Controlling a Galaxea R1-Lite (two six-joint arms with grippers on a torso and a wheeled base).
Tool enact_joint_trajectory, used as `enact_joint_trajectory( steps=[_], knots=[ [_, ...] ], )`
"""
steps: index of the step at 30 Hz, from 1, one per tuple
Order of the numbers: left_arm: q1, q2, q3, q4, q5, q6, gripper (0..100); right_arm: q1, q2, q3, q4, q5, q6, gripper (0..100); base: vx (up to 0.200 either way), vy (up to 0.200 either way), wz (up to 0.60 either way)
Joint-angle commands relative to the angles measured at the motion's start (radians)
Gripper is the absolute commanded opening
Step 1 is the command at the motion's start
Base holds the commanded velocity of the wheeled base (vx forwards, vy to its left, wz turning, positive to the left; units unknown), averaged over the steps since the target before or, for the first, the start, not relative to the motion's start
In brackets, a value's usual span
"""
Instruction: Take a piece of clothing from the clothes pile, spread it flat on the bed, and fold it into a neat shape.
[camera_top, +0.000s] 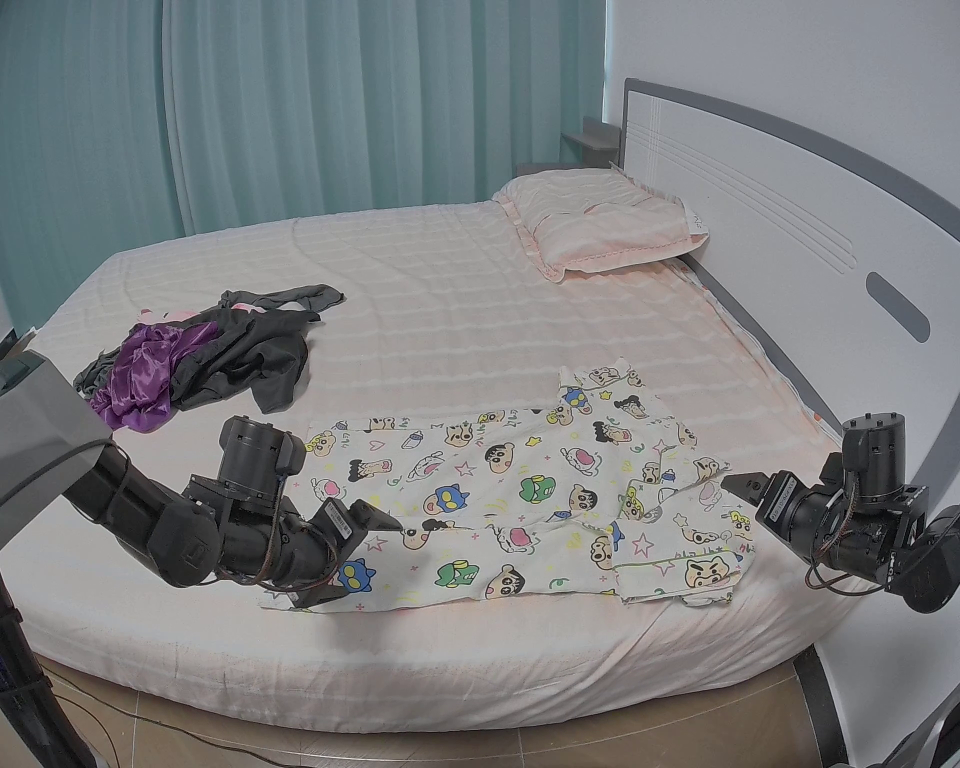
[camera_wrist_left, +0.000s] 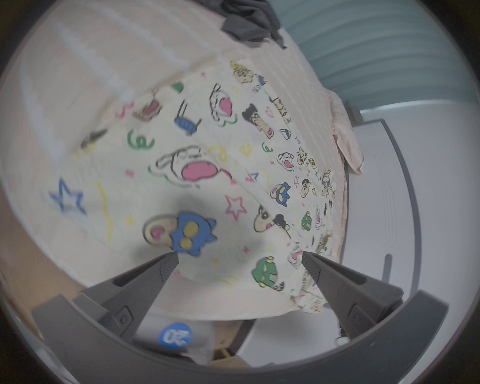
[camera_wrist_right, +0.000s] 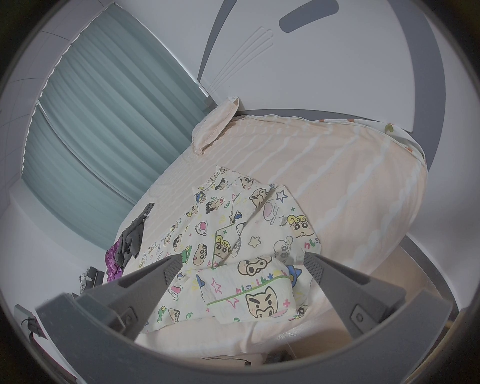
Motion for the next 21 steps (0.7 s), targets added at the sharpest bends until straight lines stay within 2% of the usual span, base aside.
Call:
enact_joint_trajectory(
  steps=[1,6,9,13,15,18,21],
  knots=[
    [0.067,-0.009,0.031,0.004,0.01,0.125,100,0.003,0.011,0.006,-0.001,0.001,0.0,100,0.0,0.0,0.0],
    [0.118,0.007,0.044,-0.001,0.004,0.26,100,0.017,0.011,0.01,-0.002,0.001,-0.006,100,0.0,0.0,0.0],
    [0.137,0.014,0.038,-0.004,-0.028,0.279,100,0.028,0.014,0.018,-0.002,0.001,-0.008,100,0.0,0.0,0.0],
    [0.187,-0.004,0.039,-0.004,-0.12,0.313,100,0.029,0.024,0.018,-0.004,0.0,-0.008,100,0.0,0.0,0.0],
    [0.197,-0.013,0.042,-0.004,-0.131,0.323,100,0.029,0.029,0.018,-0.006,0.0,-0.008,100,0.0,0.0,0.0],
    [0.248,-0.089,0.048,0.007,-0.243,0.342,100,0.029,0.044,0.018,-0.006,0.0,-0.008,100,0.0,0.0,0.0],
    [0.262,-0.132,0.048,0.028,-0.301,0.337,100,0.029,0.044,0.018,-0.006,0.0,-0.008,100,0.0,0.0,0.0]
  ],
)
